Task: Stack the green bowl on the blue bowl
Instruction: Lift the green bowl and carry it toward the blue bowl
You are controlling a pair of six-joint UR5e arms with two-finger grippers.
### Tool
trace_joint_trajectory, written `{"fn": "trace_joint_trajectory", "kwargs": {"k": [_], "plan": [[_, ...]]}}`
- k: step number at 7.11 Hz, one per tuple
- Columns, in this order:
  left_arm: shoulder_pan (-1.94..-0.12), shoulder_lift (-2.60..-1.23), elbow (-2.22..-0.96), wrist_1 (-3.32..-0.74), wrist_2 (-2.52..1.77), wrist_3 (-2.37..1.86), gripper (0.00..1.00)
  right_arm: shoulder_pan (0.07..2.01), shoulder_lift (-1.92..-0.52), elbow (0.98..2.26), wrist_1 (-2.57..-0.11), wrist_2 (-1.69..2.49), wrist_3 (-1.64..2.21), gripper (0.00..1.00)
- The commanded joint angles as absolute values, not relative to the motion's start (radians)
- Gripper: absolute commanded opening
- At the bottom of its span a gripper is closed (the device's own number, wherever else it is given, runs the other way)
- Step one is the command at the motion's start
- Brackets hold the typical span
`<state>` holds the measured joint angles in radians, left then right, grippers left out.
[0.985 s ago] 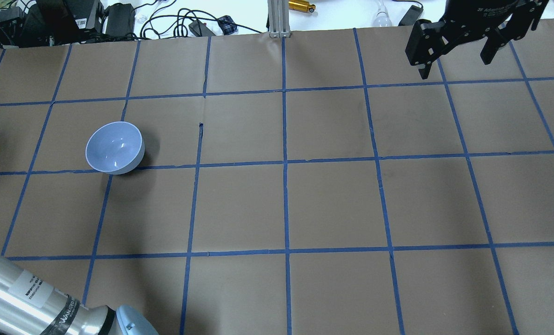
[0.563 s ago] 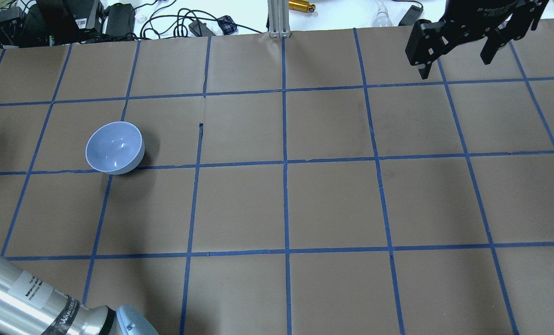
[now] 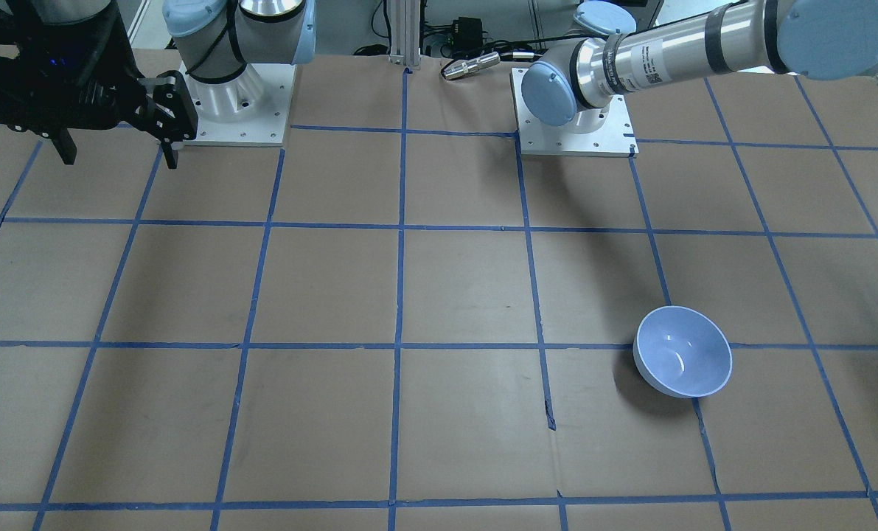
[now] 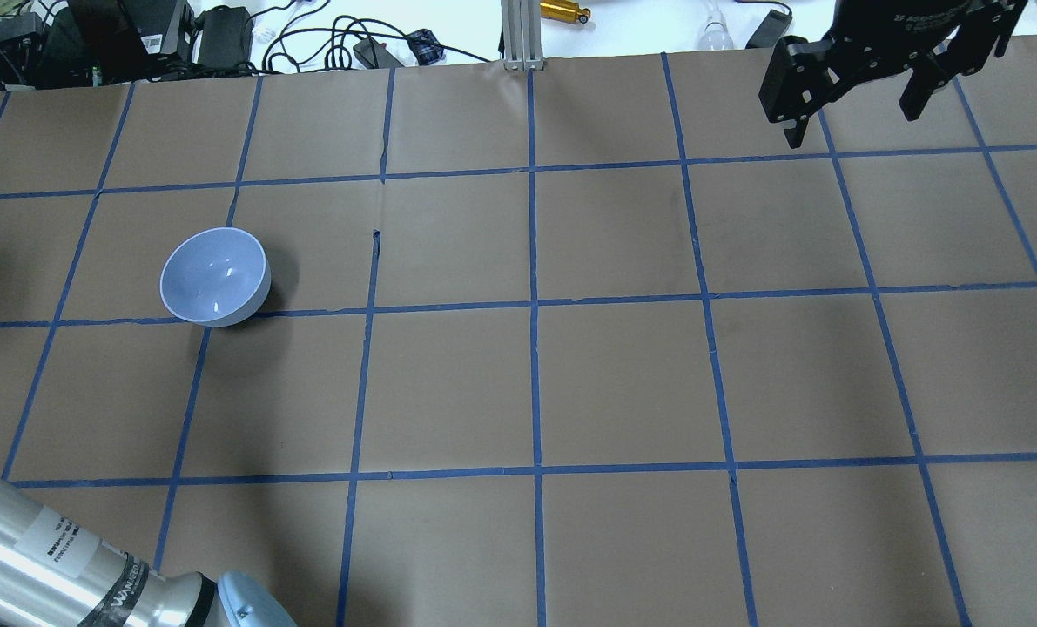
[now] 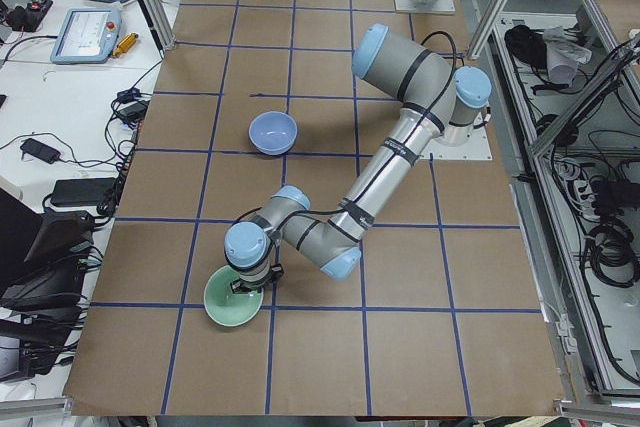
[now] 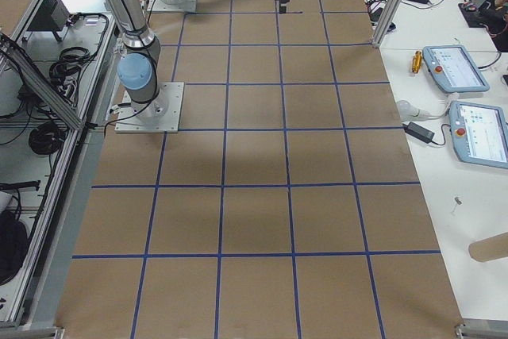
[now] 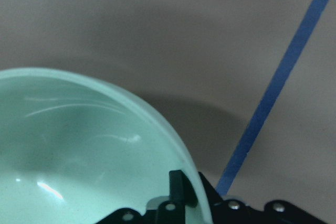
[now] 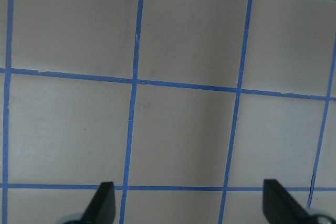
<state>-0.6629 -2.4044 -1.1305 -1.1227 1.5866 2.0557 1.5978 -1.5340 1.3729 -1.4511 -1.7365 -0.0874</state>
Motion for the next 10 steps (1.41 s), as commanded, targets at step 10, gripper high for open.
{"fn": "trace_joint_trajectory", "kwargs": {"k": [10], "plan": [[-0.921,-2.07,-1.236,-1.409,1.615,1.688,0.0,1.598,-1.534,1.373,-1.451,-1.736,-0.087,1.0]]}}
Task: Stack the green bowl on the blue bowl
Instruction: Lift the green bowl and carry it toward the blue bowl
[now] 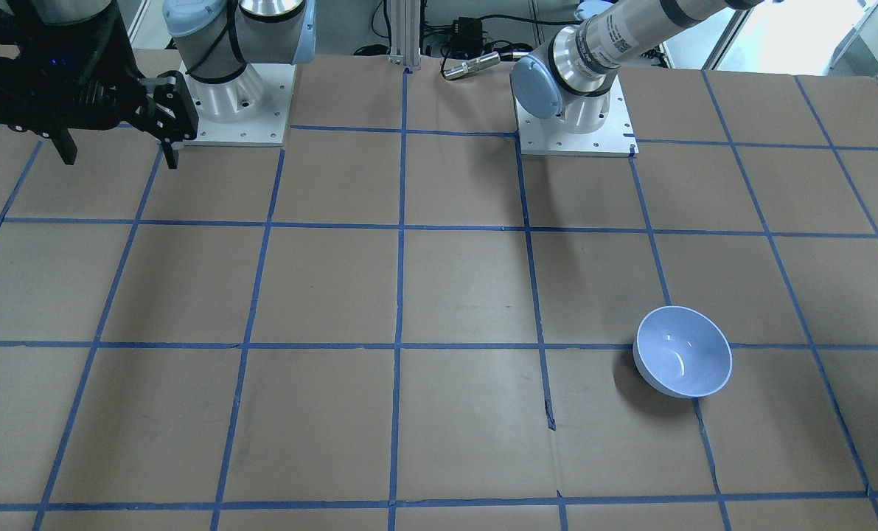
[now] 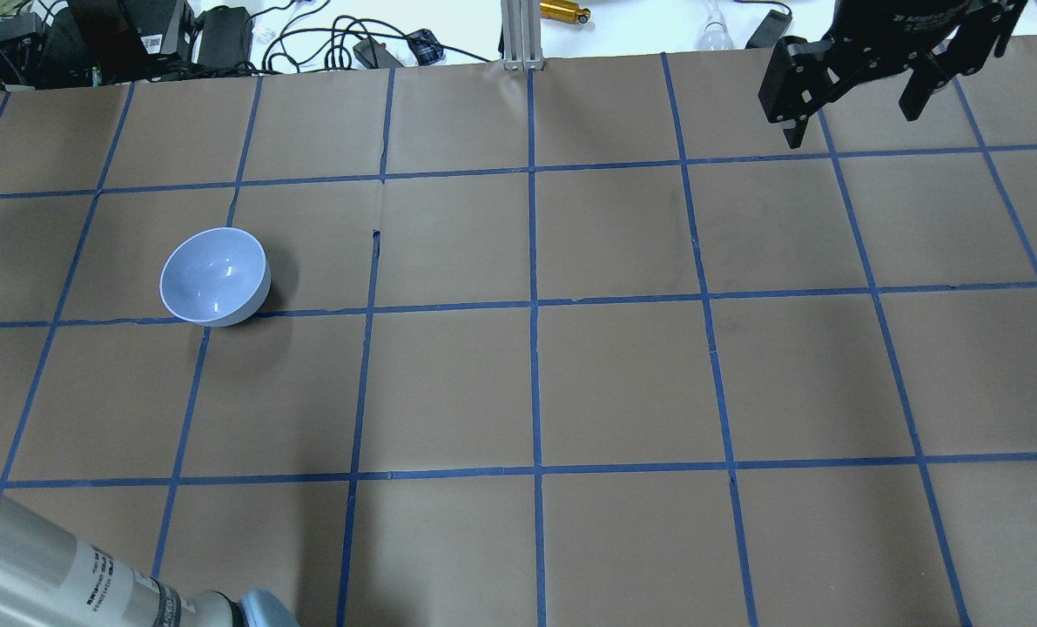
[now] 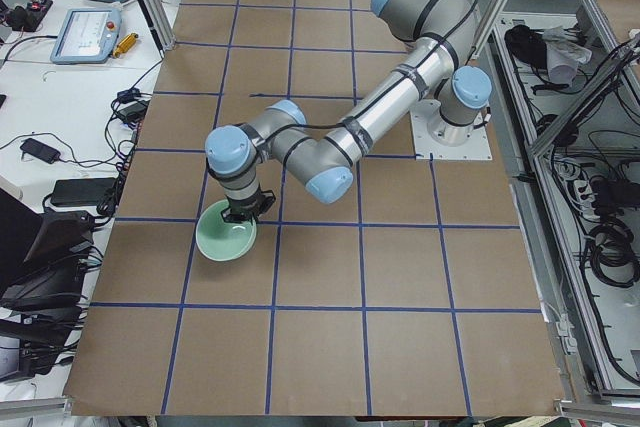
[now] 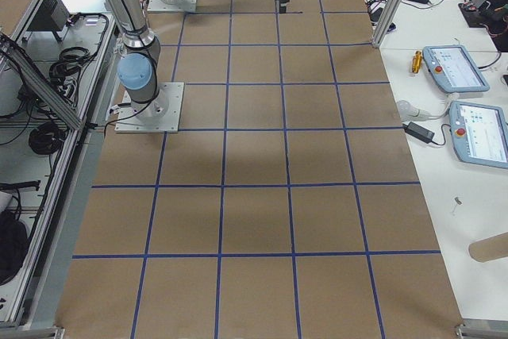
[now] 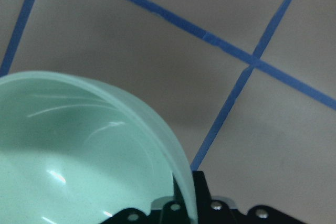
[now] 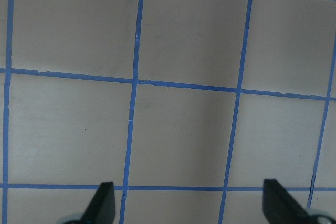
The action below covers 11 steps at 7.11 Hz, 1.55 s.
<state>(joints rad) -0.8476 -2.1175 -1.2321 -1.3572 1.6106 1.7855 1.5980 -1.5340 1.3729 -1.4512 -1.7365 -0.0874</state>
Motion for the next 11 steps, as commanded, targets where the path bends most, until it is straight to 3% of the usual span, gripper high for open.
{"fn": "trace_joint_trajectory", "kwargs": {"k": [1,6,9,11], "plan": [[-0.978,-2.036,-1.25,-1.437,1.611,1.573,0.0,1.598,-1.534,1.373,-1.451,-1.736,-0.087,1.0],[-1.282,-1.86,-1.454,-1.431,1.615,1.087,0.0,1.598,-1.534,1.373,-1.451,-1.736,-0.087,1.0],[-1.327,-1.783,-1.642,-1.329,1.669,0.97,0.0,1.597,-1.534,1.373,-1.451,-1.736,-0.087,1.0],[-1.341,-1.792,-1.686,-1.267,1.68,0.959,0.0,1.598,-1.534,1.373,-1.451,-1.736,-0.087,1.0]]}}
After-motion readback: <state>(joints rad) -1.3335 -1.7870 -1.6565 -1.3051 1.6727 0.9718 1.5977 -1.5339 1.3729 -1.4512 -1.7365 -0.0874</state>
